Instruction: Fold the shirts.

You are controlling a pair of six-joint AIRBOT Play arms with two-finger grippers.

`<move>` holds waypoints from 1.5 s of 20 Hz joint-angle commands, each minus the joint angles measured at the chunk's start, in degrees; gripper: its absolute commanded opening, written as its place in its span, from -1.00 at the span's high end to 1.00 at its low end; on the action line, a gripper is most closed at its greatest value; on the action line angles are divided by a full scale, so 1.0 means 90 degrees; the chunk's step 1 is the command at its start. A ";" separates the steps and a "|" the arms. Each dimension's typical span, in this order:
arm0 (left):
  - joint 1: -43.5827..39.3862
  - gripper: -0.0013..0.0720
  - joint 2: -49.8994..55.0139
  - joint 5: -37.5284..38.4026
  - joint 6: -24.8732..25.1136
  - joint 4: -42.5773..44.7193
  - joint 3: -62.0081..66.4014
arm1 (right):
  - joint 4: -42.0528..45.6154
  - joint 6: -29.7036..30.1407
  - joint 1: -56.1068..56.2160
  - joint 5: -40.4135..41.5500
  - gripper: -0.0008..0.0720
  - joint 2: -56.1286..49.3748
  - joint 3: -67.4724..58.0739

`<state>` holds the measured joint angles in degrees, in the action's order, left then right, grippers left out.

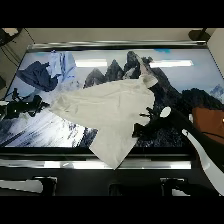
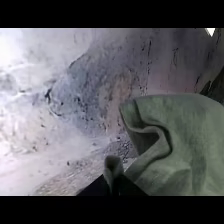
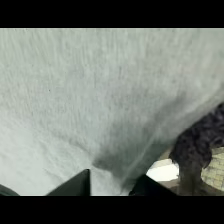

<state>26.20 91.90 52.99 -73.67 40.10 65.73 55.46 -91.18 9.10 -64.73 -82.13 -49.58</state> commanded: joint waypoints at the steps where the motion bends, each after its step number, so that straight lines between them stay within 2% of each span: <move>1: 0.0002 0.87 -0.0204 0.0364 0.0027 -0.0012 0.0007 | -0.0282 -0.0010 0.0396 0.0959 0.77 -0.0002 0.0151; 2: 0.0002 0.87 -0.0328 0.0522 0.0029 -0.0015 0.0012 | -0.0255 0.0182 0.0440 0.1195 0.85 0.0049 0.0061; 4: -0.0032 0.87 -0.0879 0.0656 0.0566 -0.0056 0.0129 | 0.0304 0.0391 0.0301 0.1197 0.85 0.0369 -0.0508; 6: -0.0124 0.87 -0.1945 0.0095 0.0976 -0.0061 0.0491 | 0.1537 0.0389 0.0102 0.1195 0.85 0.0998 -0.1579; 7: -0.0160 0.87 -0.2548 -0.0423 0.0974 -0.0056 0.0755 | 0.2378 0.0386 0.0012 0.1299 0.85 0.1409 -0.2312; 8: -0.0187 0.87 -0.3198 -0.1049 0.0913 -0.0058 0.1107 | 0.3169 0.0389 -0.0051 0.1562 0.85 0.1797 -0.3028; 10: -0.0187 0.87 -0.4350 -0.2161 0.0308 -0.0056 0.1838 | 0.4449 0.0384 -0.0051 0.2482 0.85 0.2584 -0.4466; 12: -0.0187 0.87 -0.5323 -0.2812 -0.0017 -0.0056 0.2361 | 0.4583 0.0369 -0.0049 0.3060 0.85 0.3186 -0.5552; 15: -0.0180 0.87 -0.6489 -0.2766 -0.0146 -0.0051 0.2548 | 0.4580 -0.0194 -0.0049 0.2844 0.85 0.3895 -0.6314; 17: -0.0180 0.87 -0.6989 -0.2708 -0.0583 -0.0051 0.2548 | 0.4580 -0.0350 -0.0049 0.2713 0.85 0.4299 -0.6326; 20: -0.0180 0.88 -0.7189 -0.2654 -0.0772 -0.0049 0.2550 | 0.4583 -0.0347 -0.0049 0.2628 0.85 0.4597 -0.6326; 23: -0.0180 0.88 -0.6895 -0.1885 -0.0777 0.0379 0.2545 | 0.4585 -0.0352 -0.0049 0.2283 0.85 0.4583 -0.6324; 26: -0.0180 0.88 -0.6203 -0.0614 -0.0772 0.0889 0.2521 | 0.4881 -0.0889 -0.0051 0.0833 0.85 0.4104 -0.6324; 28: -0.0182 0.87 -0.5525 -0.0282 -0.0741 0.0959 0.2271 | 0.5272 -0.1219 -0.0051 -0.0330 0.85 0.3390 -0.6292; 30: -0.0228 0.87 -0.4741 -0.0124 -0.0612 0.0957 0.1809 | 0.5289 -0.1234 -0.0051 -0.0546 0.85 0.2484 -0.6042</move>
<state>24.47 41.43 46.59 -80.34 46.78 85.60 100.31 -99.63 8.69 -60.66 -51.75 -105.49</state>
